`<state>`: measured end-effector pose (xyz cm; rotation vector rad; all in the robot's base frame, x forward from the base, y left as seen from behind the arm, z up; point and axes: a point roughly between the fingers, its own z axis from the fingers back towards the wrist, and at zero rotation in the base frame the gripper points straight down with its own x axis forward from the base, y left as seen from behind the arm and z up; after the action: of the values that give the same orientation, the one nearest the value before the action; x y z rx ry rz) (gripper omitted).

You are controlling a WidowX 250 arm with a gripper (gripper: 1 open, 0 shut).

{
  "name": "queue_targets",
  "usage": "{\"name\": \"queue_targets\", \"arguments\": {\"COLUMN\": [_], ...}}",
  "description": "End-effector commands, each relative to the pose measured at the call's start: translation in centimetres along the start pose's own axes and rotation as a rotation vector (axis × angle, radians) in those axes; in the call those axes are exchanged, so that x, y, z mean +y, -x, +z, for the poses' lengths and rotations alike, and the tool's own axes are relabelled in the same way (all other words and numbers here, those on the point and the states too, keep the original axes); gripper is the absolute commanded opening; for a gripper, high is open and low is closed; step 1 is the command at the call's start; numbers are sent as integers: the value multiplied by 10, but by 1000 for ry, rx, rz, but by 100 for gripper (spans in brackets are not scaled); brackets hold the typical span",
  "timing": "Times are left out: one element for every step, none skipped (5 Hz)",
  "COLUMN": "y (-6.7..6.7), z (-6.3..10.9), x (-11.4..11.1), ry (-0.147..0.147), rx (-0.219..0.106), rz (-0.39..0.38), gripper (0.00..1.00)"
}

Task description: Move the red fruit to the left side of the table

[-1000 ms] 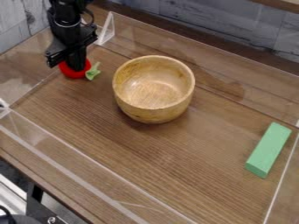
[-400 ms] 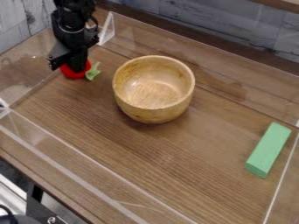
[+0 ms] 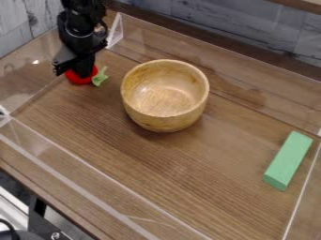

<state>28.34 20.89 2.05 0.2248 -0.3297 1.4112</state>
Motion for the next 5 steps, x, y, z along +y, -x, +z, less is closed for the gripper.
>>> {"name": "queue_targets", "arguments": {"y": [7, 8, 9, 9, 10], "z": [-13, -14, -14, -14, -14], "x": [17, 19, 21, 24, 25], "ry": [-64, -79, -94, -108, -119], "rx": [17, 6, -4, -14, -15], "rz": [2, -1, -4, -8, -9], "gripper": [0, 0, 0, 0, 100]}}
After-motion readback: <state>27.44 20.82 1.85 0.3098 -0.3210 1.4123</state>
